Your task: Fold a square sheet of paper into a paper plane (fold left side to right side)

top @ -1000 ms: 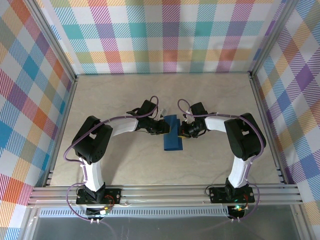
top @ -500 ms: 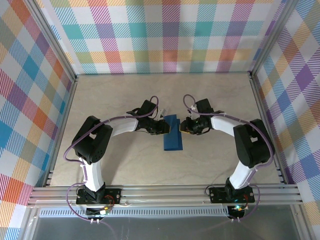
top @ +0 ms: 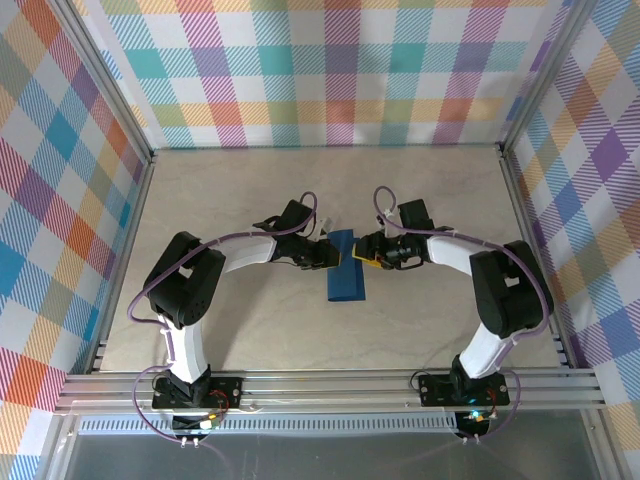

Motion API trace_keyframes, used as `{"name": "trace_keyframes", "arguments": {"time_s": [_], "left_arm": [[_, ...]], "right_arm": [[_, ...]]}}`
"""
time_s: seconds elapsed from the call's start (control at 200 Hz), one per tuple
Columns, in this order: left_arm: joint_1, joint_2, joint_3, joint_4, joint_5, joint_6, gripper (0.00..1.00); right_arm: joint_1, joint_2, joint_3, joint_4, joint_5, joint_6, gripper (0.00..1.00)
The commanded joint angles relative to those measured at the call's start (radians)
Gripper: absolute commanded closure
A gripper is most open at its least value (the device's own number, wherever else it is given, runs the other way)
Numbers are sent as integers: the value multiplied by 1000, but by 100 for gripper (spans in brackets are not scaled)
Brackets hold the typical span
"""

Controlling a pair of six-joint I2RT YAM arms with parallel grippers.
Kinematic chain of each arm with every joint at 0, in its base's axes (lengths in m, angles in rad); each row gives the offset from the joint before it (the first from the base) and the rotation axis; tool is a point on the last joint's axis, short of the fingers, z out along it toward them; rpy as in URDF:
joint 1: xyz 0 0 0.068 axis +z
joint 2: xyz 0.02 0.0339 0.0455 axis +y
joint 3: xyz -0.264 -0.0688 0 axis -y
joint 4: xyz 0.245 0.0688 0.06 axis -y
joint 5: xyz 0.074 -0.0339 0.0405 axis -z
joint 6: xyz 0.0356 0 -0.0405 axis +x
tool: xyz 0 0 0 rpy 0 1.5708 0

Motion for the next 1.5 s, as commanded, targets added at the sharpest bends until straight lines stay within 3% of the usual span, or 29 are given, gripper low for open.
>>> {"name": "trace_keyframes", "arguments": {"time_s": [0.0, 0.28, 0.49, 0.66, 0.9, 1.085, 1.495], "left_arm": [[-10, -11, -6, -18, -6, 13, 81], [-10, -9, -8, -16, -4, 11, 81], [-10, -9, -7, -18, -9, 12, 79], [-10, -36, -14, -24, -37, 15, 72], [-2, -104, -50, -42, -150, 25, 54], [1, -78, -49, -57, -156, 28, 44], [-13, 15, 18, -69, -153, 19, 42]], "right_arm": [[18, 42, 12, 66, -63, 33, 50], [36, 91, 30, 96, -83, 45, 59], [41, 112, 33, 96, -77, 47, 76], [41, 123, 35, 73, -50, 39, 88], [41, 136, 48, 25, -12, 22, 89], [41, 141, 56, 10, 9, 13, 89], [41, 143, 55, -5, 36, 14, 88]]}}
